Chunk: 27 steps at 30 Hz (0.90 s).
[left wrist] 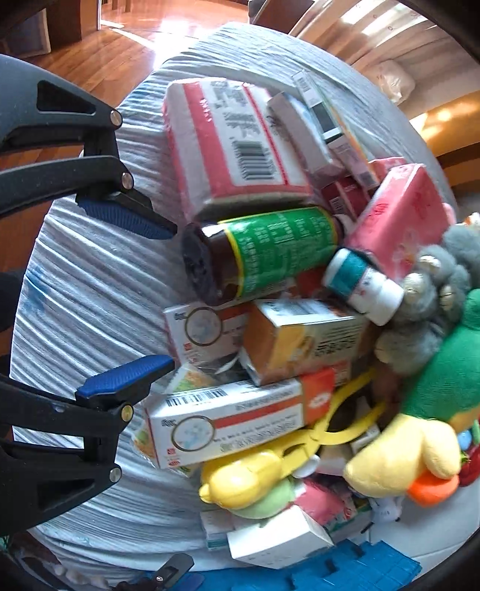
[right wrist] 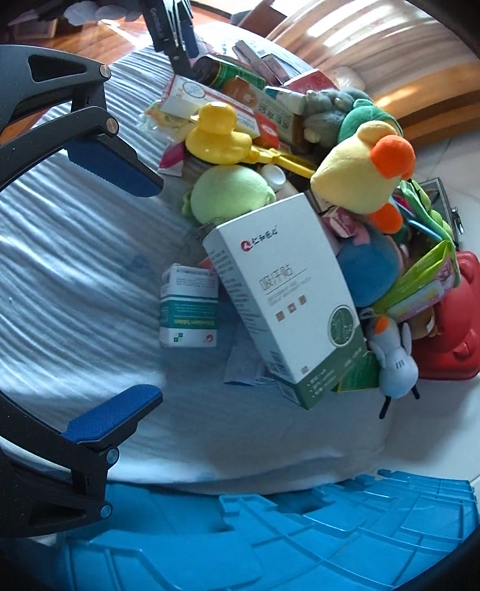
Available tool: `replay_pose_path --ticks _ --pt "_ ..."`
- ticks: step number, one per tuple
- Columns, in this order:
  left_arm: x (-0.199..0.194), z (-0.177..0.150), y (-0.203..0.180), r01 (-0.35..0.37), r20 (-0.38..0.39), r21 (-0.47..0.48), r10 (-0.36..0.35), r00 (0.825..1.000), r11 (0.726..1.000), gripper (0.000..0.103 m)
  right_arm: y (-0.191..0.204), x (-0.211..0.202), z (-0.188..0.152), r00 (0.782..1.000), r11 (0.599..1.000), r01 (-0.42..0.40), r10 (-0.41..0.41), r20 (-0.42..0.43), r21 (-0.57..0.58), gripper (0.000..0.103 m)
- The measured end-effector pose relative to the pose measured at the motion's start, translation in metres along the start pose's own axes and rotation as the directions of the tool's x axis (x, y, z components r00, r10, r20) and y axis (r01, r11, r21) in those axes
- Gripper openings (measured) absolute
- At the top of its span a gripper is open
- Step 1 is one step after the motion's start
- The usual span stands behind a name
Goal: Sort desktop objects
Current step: 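Move both tools back over the heap of items, then grasp the yellow wrapped wipes pack with the left tool while the right tool grasps the white-teal tablet box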
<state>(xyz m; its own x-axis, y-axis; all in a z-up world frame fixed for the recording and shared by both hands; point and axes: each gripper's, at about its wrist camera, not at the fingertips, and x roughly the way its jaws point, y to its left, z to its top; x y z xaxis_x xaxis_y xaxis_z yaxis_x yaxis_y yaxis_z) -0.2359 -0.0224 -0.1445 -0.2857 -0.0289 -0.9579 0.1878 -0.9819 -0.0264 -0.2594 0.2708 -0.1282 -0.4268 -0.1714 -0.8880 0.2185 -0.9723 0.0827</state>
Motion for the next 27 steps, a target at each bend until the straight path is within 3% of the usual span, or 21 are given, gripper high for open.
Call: replay_pose_path --ticks 3,6,8,9,10,11,16,17,18,25,26,27 --pt "0.012 -0.002 -0.002 0.040 -0.014 -0.021 -0.041 0.999 0.999 0.064 -0.003 0.009 -0.003 1.000 1.000 -0.006 0.006 -0.031 -0.001 0.103" --pt "0.036 -0.007 -0.005 0.022 -0.060 -0.024 -0.023 0.998 0.999 0.064 -0.004 0.017 -0.005 0.999 1.000 -0.007 0.006 -0.052 -0.019 0.103" --pt "0.038 -0.011 -0.012 -0.017 -0.027 0.004 0.017 0.999 1.000 0.074 -0.004 0.021 -0.005 0.998 0.999 0.002 -0.004 -0.055 -0.037 0.103" --pt "0.040 -0.010 -0.012 -0.010 -0.025 -0.004 0.010 1.000 1.000 0.083 -0.005 0.023 -0.004 0.998 0.999 0.011 -0.013 -0.055 -0.042 0.103" --pt "0.042 -0.009 -0.013 -0.002 -0.028 -0.005 0.002 1.000 1.000 0.099 -0.006 0.024 -0.004 0.998 0.999 0.016 -0.018 -0.054 -0.043 0.103" --pt "0.047 -0.010 -0.017 -0.012 -0.040 0.011 0.012 0.999 1.000 0.103 -0.008 0.027 -0.003 0.998 0.999 0.018 -0.021 -0.055 -0.041 0.103" --pt "0.041 -0.007 -0.018 -0.010 -0.005 0.016 0.010 1.000 1.000 0.100 -0.018 0.040 -0.001 0.998 0.999 0.034 -0.036 -0.055 -0.030 0.103" --pt "0.036 -0.008 -0.018 -0.009 -0.002 0.017 0.009 1.000 1.000 0.094 -0.018 0.042 -0.001 0.998 0.999 0.030 -0.032 -0.056 -0.030 0.103" --pt "0.029 -0.010 -0.020 -0.003 -0.001 0.019 0.003 1.000 1.000 0.080 -0.019 0.043 -0.001 0.998 0.999 0.026 -0.027 -0.051 -0.030 0.103" --pt "-0.040 -0.025 -0.051 0.066 0.134 0.014 -0.067 0.989 0.998 0.079 -0.018 0.046 0.005 0.999 0.999 -0.007 0.005 -0.033 -0.048 0.103" --pt "-0.047 -0.025 -0.057 0.076 0.148 0.013 -0.078 0.986 0.997 0.079 -0.019 0.046 0.006 1.000 0.999 -0.006 0.005 -0.030 -0.053 0.095" --pt "-0.053 -0.025 -0.063 0.086 0.164 0.011 -0.087 0.983 0.996 0.079 -0.019 0.045 0.006 1.000 0.998 -0.006 0.004 -0.030 -0.060 0.076"
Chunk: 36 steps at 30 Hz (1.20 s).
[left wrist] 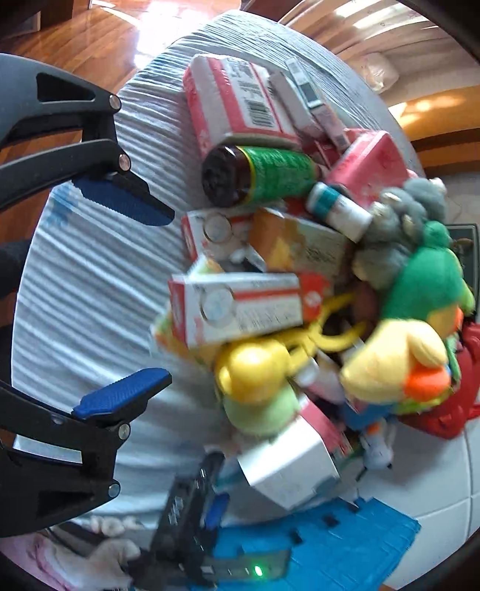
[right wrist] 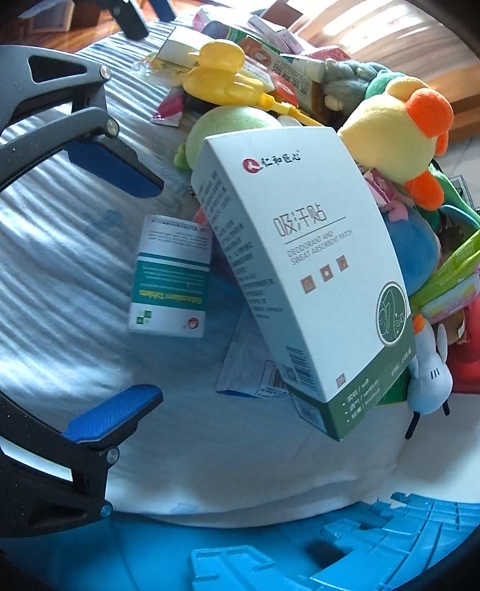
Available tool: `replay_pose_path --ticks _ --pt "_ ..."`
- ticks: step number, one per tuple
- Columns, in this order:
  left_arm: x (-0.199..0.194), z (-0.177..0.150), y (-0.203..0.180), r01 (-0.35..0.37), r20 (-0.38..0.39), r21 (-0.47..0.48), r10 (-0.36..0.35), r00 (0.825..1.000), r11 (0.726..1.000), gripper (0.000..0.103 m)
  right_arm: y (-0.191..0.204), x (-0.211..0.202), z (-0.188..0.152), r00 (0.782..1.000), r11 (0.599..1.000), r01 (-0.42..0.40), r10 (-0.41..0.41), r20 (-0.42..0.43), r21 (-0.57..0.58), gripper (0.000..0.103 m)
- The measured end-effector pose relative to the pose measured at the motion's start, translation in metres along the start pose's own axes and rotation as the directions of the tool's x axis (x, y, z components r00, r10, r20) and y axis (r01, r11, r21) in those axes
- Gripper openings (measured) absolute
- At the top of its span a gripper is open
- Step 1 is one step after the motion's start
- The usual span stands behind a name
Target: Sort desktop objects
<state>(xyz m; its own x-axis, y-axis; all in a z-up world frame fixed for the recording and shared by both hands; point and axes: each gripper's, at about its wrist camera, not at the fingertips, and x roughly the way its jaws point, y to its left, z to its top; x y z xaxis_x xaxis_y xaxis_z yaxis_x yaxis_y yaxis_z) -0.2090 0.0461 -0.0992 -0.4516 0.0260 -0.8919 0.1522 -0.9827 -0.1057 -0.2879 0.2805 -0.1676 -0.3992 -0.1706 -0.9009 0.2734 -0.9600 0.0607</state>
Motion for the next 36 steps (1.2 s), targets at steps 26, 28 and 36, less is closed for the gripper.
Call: replay_pose_path --ticks 26,28,36 --pt "0.001 -0.088 0.010 0.006 -0.029 -0.059 -0.008 1.000 0.998 0.048 0.004 -0.026 -0.056 0.998 0.987 -0.042 0.034 -0.053 -0.152 0.062" --pt "-0.008 -0.091 0.007 0.009 -0.015 -0.045 -0.009 1.000 0.999 0.047 0.004 -0.027 -0.057 0.998 0.988 -0.043 0.036 -0.052 -0.146 0.074" --pt "-0.030 -0.090 -0.003 0.009 0.035 0.075 -0.012 0.999 0.997 0.044 -0.003 -0.033 -0.062 0.999 0.992 -0.018 0.013 -0.040 -0.126 0.059"
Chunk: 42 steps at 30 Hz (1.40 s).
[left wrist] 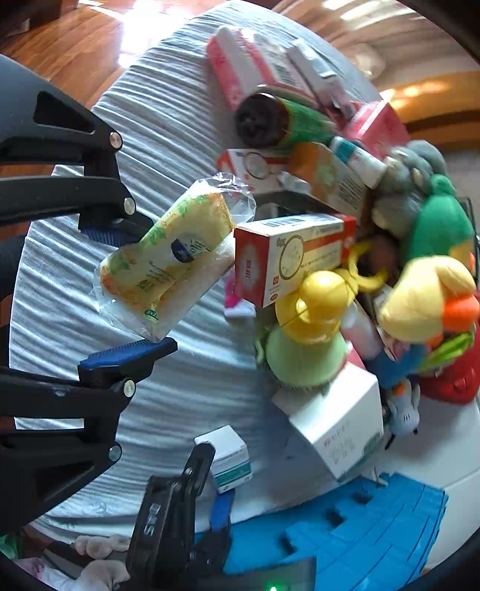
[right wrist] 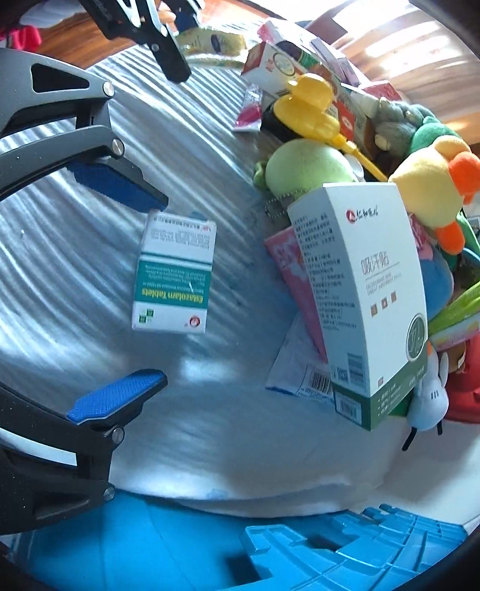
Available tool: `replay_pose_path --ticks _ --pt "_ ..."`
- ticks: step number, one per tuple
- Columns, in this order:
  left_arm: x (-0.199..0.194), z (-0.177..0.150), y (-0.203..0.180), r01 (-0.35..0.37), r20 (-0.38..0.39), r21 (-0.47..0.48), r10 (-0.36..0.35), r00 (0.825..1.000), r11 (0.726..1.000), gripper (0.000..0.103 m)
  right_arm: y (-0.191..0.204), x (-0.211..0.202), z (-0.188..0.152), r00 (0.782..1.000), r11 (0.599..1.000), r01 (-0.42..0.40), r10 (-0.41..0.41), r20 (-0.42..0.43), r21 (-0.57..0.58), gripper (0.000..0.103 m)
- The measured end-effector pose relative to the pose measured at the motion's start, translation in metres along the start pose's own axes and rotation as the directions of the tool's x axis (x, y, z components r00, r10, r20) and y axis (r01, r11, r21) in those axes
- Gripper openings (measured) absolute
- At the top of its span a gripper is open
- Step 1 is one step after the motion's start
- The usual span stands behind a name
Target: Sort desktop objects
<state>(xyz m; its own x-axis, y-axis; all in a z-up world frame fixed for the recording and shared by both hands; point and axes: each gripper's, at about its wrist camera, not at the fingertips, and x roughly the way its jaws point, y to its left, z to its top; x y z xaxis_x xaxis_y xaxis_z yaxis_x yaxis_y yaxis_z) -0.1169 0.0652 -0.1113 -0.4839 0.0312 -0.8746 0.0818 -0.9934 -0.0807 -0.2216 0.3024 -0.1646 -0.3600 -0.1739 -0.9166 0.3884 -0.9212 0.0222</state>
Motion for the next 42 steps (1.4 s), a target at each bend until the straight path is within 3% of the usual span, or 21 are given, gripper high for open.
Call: replay_pose_path --ticks 3,8,11,14,19,26,30,33,38,42 --pt "-0.010 0.011 -0.008 -0.002 0.042 0.043 0.000 0.999 0.999 0.044 0.008 -0.008 0.000 1.000 1.000 0.011 -0.011 0.015 -0.025 0.058" --pt "-0.041 0.042 -0.021 -0.027 0.160 0.128 0.006 0.987 0.991 0.044 0.024 -0.049 0.009 0.992 0.999 -0.020 0.025 0.122 -0.040 0.058" --pt "-0.058 0.067 -0.028 -0.031 0.246 0.175 -0.013 0.969 0.984 0.044 0.053 -0.079 0.011 0.976 0.998 -0.027 0.037 0.216 -0.051 0.058" --pt "-0.067 0.098 -0.037 -0.034 0.312 0.209 -0.034 0.949 0.977 0.044 0.046 -0.107 0.030 0.947 0.999 -0.010 0.025 0.321 -0.049 0.058" --pt "-0.090 0.135 -0.052 -0.037 0.429 0.245 -0.074 0.900 0.969 0.043 0.050 -0.160 0.073 0.872 0.999 0.050 -0.042 0.488 -0.003 0.058" --pt "-0.130 0.168 -0.078 0.001 0.521 0.314 -0.173 0.836 0.949 0.043 0.034 -0.247 0.082 0.720 0.973 0.193 -0.226 0.656 0.124 0.059" --pt "-0.155 0.178 -0.117 0.041 0.548 0.392 -0.269 0.792 0.919 0.043 0.009 -0.282 0.067 0.649 0.937 0.258 -0.349 0.675 0.237 0.059" --pt "-0.168 0.182 -0.154 0.082 0.540 0.453 -0.346 0.767 0.888 0.043 -0.022 -0.299 0.053 0.600 0.879 0.327 -0.477 0.642 0.347 0.059" --pt "-0.179 0.182 -0.229 0.142 0.487 0.552 -0.456 0.745 0.822 0.043 -0.081 -0.320 0.022 0.567 0.782 0.381 -0.619 0.544 0.492 0.059" --pt "-0.182 0.183 -0.286 0.207 0.413 0.592 -0.514 0.752 0.779 0.043 -0.129 -0.324 -0.001 0.566 0.715 0.407 -0.686 0.458 0.568 0.059"
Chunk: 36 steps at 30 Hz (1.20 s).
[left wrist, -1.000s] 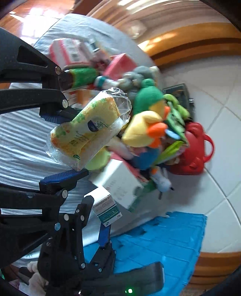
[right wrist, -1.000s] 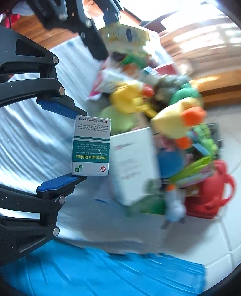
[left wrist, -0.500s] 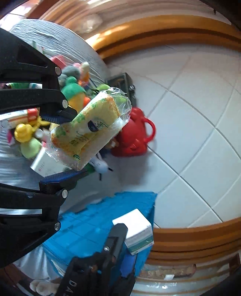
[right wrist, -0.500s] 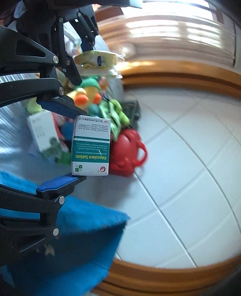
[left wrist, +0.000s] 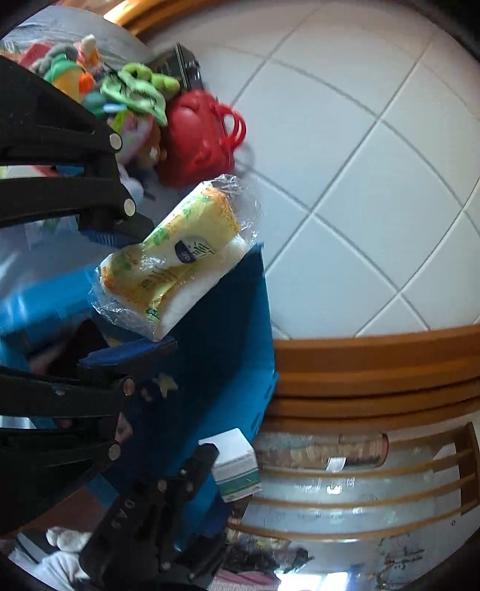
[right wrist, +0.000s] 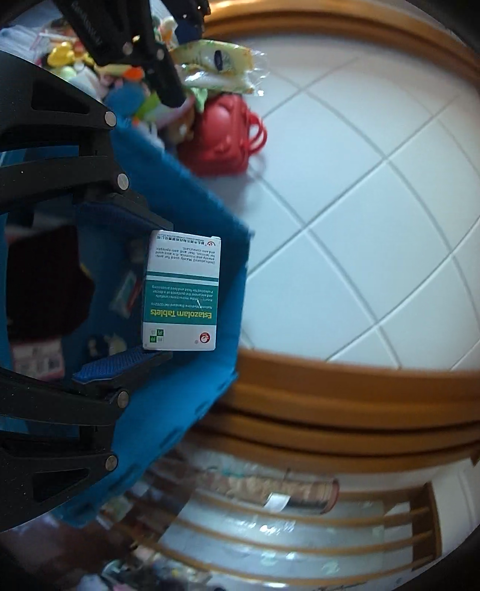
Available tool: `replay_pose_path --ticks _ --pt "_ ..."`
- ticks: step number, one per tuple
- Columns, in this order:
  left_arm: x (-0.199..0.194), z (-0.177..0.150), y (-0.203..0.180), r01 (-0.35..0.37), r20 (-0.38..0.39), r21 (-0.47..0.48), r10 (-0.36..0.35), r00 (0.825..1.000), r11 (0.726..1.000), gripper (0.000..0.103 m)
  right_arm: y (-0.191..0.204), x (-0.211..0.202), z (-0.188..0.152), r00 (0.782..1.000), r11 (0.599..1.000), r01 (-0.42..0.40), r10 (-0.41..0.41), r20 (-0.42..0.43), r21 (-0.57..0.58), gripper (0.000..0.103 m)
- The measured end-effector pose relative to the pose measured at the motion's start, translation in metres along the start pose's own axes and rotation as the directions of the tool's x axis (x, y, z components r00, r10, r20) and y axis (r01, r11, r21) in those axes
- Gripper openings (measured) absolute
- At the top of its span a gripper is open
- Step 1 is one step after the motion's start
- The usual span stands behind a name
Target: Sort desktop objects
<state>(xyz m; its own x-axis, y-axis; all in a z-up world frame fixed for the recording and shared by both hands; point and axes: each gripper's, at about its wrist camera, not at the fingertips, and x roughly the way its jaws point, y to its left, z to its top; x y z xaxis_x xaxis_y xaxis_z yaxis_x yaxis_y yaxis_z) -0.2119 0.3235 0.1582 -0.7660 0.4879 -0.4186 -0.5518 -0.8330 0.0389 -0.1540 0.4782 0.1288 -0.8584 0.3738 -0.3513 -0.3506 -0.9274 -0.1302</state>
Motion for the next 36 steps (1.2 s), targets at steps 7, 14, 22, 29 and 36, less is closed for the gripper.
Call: replay_pose_path --ticks 7,14,22,29,36 --pt "0.037 0.017 -0.052 0.028 -0.051 0.005 -0.028 0.998 1.000 0.045 -0.056 0.024 -0.013 0.997 0.998 0.061 -0.060 -0.056 0.013 0.059" --pt "0.051 0.020 -0.073 -0.021 -0.060 0.003 0.021 0.998 1.000 0.075 -0.080 0.038 -0.016 0.996 0.999 0.039 -0.038 -0.086 0.004 0.061" --pt "0.049 0.021 -0.069 -0.074 -0.073 -0.032 0.071 0.995 0.997 0.082 -0.086 0.033 -0.011 0.998 1.000 0.031 -0.030 -0.055 0.008 0.094" --pt "0.046 0.026 -0.063 -0.050 -0.126 -0.055 0.043 0.991 0.997 0.082 -0.089 0.027 -0.001 0.985 1.000 0.005 -0.001 -0.171 0.025 0.103" --pt "0.041 0.025 -0.060 0.004 -0.175 -0.096 -0.021 0.984 0.995 0.082 -0.090 0.017 -0.004 0.975 1.000 0.022 -0.019 -0.222 0.012 0.103"
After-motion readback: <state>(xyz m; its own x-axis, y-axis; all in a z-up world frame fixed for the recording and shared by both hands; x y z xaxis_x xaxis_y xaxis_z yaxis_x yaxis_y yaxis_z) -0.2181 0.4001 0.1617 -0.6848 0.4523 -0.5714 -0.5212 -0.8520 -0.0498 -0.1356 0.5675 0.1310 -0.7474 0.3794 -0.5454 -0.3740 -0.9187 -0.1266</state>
